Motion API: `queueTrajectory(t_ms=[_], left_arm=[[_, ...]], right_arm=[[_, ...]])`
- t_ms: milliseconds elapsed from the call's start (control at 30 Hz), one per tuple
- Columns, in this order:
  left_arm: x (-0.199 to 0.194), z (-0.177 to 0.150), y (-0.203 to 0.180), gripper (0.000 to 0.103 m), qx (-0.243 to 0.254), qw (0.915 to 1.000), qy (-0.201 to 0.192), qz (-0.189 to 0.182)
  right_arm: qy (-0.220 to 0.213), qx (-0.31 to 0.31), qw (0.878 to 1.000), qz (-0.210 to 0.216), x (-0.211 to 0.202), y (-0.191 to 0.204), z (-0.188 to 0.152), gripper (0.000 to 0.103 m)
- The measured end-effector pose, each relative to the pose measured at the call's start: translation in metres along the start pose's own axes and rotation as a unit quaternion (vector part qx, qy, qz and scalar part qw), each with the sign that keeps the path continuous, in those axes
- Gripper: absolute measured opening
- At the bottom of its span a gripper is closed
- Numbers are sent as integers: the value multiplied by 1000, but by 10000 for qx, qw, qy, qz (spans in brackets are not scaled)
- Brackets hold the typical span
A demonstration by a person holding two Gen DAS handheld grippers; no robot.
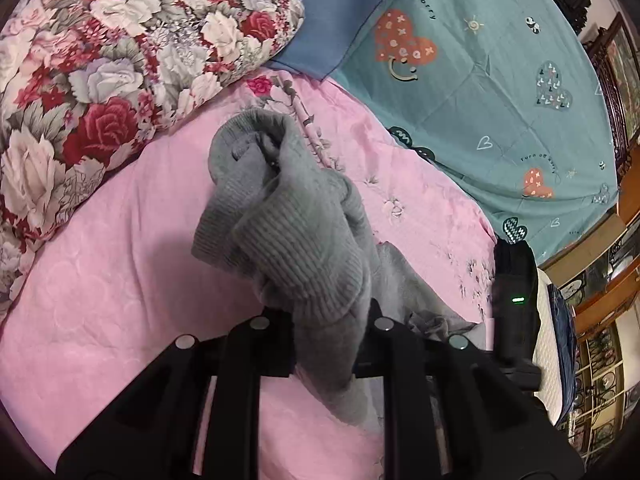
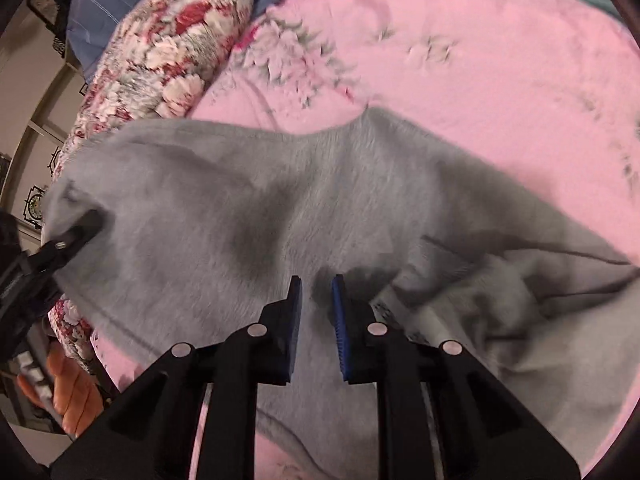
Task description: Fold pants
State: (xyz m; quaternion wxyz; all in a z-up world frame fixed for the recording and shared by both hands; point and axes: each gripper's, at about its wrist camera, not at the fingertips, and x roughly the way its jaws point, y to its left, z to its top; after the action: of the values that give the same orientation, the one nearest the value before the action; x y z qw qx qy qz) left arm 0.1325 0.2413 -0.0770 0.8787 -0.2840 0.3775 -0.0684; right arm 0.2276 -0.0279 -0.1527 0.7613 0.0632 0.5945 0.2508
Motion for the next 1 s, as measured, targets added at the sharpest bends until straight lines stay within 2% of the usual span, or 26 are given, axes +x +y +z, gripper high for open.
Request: queueTrajectory(t_ms=[33,100,167,233,300,367,500,567,633,733,800,833,933,1000], left_arm=[[1,-1,-3,17,59,10000,14,4],[3,-1,-11,17,187,9998,2,91],[2,-1,-22,17,309,9995,19,76],[0,-1,-41,17,548,9985,8,28],[-4,-4,-66,17,853,9963,-3,-57],[-5,-14,-102,17,1289,9915,22,-187],[7,-53,-176,17,2225,9740,221,-367],[25,-85,-214,17,2773,9587,519,-370],[44,-113,-240,17,3122,9460,797,-361],[86,-147,-269,18,3444,9298,1280,-202],[115,-161,-279,18,3598,9206,1516,123],[128,-170,-284,19,3729,9130,1619,335],[135,-182,-294,23,4003,8994,1608,701],[134,-184,-298,24,4026,8963,1650,860]], right_arm=[[70,5,10000,-26,9,0,-1,18],[-82,-128,9999,-61,8,3,-3,16],[-64,36,9999,143,-7,-2,-2,16],[-374,75,9991,194,-40,-8,-7,16],[-753,31,9971,-81,-76,-15,-14,16],[-1108,185,9935,-186,-118,-35,-29,16],[-1829,738,9793,-446,-191,-89,-80,16],[-2135,1094,9690,-593,-219,-118,-117,17],[-2319,1470,9588,-724,-236,-144,-153,17],[-2337,1802,9524,-763,-240,-170,-192,17],[-2265,1950,9519,-673,-233,-183,-205,17],[-2212,2032,9518,-620,-229,-190,-212,17],[-2055,2174,9530,-488,-218,-206,-222,17],[-1938,2180,9553,-480,-212,-213,-225,17]])
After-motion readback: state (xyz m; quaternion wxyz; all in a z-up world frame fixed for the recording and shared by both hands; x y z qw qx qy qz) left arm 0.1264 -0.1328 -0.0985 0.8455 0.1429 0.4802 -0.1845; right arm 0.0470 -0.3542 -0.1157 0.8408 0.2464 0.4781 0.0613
